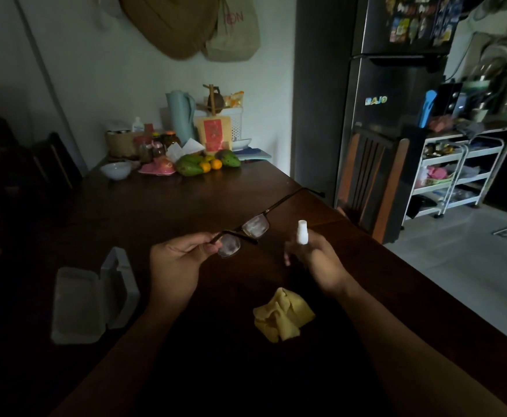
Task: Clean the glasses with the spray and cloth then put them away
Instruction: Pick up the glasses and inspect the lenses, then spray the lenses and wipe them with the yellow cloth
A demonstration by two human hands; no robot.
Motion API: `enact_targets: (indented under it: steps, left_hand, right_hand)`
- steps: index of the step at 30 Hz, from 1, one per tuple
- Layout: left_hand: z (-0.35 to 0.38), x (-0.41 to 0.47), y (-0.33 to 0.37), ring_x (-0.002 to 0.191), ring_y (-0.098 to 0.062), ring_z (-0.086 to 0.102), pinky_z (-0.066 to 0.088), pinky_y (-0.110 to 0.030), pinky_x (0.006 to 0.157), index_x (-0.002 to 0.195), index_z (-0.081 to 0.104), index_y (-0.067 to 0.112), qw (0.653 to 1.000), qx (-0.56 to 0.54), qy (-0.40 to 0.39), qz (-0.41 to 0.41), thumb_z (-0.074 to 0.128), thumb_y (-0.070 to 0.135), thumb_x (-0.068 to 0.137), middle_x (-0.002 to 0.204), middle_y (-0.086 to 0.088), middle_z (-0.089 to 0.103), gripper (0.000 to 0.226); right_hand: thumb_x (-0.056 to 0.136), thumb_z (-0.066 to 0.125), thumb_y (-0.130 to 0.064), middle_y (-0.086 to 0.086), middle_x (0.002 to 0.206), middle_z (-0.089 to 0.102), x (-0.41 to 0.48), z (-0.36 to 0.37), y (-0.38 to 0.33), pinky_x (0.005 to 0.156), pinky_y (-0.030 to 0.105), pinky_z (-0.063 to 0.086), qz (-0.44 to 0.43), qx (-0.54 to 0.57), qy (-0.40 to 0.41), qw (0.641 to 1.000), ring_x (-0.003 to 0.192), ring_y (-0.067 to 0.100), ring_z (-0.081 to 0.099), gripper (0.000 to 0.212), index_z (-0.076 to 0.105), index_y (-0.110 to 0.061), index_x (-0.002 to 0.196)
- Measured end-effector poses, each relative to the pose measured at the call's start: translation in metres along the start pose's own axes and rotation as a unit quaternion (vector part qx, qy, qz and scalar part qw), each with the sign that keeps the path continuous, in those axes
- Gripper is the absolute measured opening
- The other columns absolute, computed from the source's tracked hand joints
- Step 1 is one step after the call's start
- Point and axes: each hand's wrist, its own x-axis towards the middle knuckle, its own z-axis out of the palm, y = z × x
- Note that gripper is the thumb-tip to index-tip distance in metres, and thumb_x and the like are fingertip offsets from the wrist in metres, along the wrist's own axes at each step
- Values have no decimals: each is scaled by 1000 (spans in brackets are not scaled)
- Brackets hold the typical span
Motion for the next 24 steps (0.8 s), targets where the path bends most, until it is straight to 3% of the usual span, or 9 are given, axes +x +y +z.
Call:
enact_targets:
  steps: [4,9,12,15,16,18,20,22,24]
  left_hand:
    - [-9,5,-4,79,-10,71,55,-22,80,89,75,6,999,36,23,4,71,-10,73,84,-7,76,23]
    - [-18,8,-4,81,-9,71,54,-21,81,91,74,2,997,73,19,29,70,-9,74,92,-15,74,21]
    - [-22,9,-1,80,-6,70,52,-16,78,91,74,-1,996,90,17,23,71,-10,73,93,-15,74,20]
    - [-24,10,4,79,-10,68,52,-20,79,89,74,1,992,119,17,29,74,-6,72,91,-13,74,19]
    - [-24,10,6,78,-11,67,52,-22,79,87,75,3,991,130,12,31,75,-5,72,87,-11,75,17]
    - [-24,9,11,73,-5,65,51,-21,76,84,75,10,990,140,0,24,75,-5,72,77,-1,75,19]
    - [-24,7,15,69,6,64,49,-12,73,79,74,21,989,145,-8,16,75,-6,72,69,16,73,28]
    - [-29,4,19,67,11,63,47,-6,70,74,72,29,988,151,-3,13,75,-6,71,67,25,71,35]
    - [-36,0,21,66,12,62,47,-5,68,72,72,33,988,156,2,15,76,-4,71,67,27,70,38]
  right_hand:
    - [96,57,-4,28,111,66,3,-3,4,86,36,48,2,14,-27,1000,101,24,65,9,56,-9,89]
    - [93,65,-11,11,103,63,3,-18,8,87,31,48,9,-76,-20,997,101,19,59,14,59,-7,104]
    - [87,74,-20,4,110,59,3,-26,9,90,40,49,18,-154,-19,988,106,23,57,28,57,-21,109]
    - [78,82,-22,-1,125,40,-1,-27,8,80,18,41,37,-168,16,985,103,7,47,61,43,-38,121]
    - [76,84,-19,-1,127,35,-4,-28,8,83,17,38,32,-157,41,986,104,6,45,69,39,-39,124]
    - [75,83,-19,0,128,31,-9,-30,6,91,28,37,17,-154,101,983,111,14,40,74,35,-38,127]
    - [75,81,-19,-2,129,27,-18,-32,-2,98,37,37,-30,-170,170,970,119,19,34,70,36,-38,124]
    - [76,74,-18,-7,126,28,-29,-32,-18,103,42,39,-133,-199,214,947,123,21,35,57,42,-38,119]
    - [76,63,-13,-4,117,40,-40,-29,-32,99,44,44,-246,-221,178,927,115,22,44,41,52,-30,112]
